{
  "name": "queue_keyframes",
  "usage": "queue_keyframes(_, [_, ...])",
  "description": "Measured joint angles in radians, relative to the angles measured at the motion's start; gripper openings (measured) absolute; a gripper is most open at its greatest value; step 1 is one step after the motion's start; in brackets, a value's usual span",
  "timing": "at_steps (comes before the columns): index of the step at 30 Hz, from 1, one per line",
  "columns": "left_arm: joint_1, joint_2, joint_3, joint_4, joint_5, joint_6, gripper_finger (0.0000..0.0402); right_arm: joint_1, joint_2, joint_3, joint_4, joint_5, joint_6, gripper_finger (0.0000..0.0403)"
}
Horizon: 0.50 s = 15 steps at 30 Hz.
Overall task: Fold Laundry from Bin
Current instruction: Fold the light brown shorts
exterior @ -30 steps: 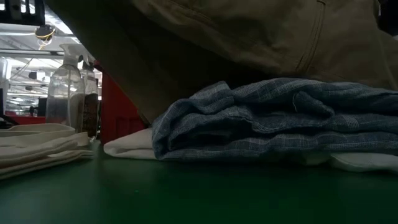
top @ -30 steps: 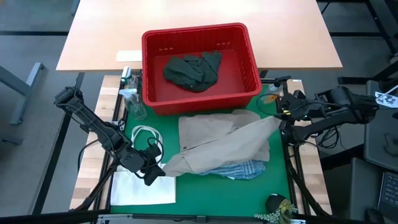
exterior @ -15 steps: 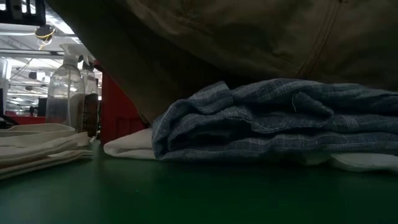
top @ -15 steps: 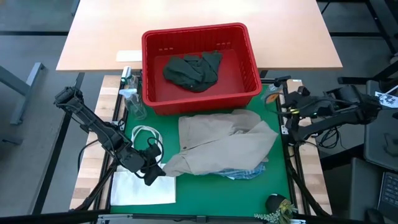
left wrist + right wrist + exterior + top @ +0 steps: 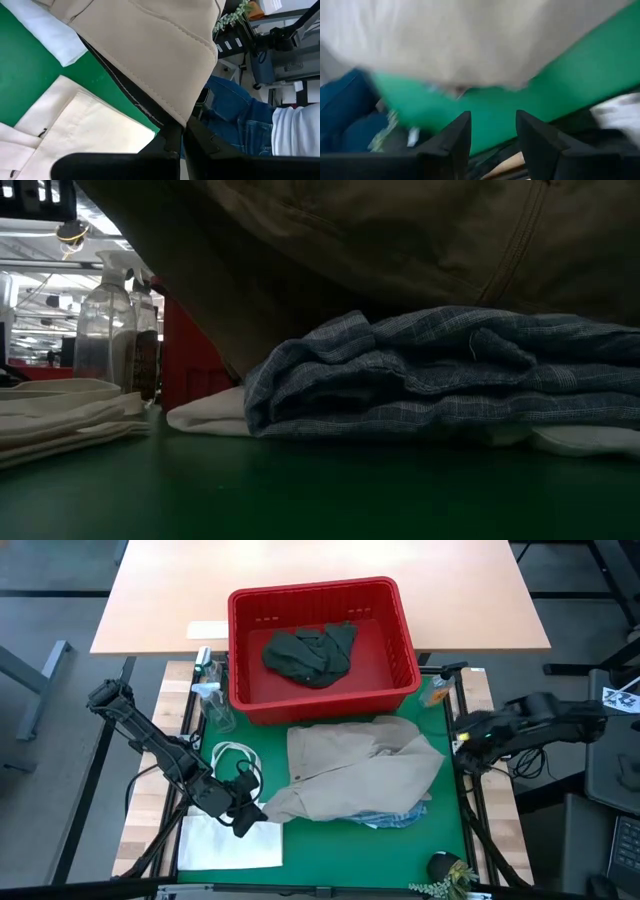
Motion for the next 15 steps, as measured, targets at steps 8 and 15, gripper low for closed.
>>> queue_keyframes(8, [0.0,0.0,0.0,0.0,-0.002,0.0,0.0,0.001,-0.01,-0.314,0.334,-0.305,-0.03,0.0154])
queue_keyframes(15, [0.0,0.0,0.0,0.0,-0.002,0.0,0.0,0.001,-0.013,-0.406,0.435,-0.282,-0.036,0.0154])
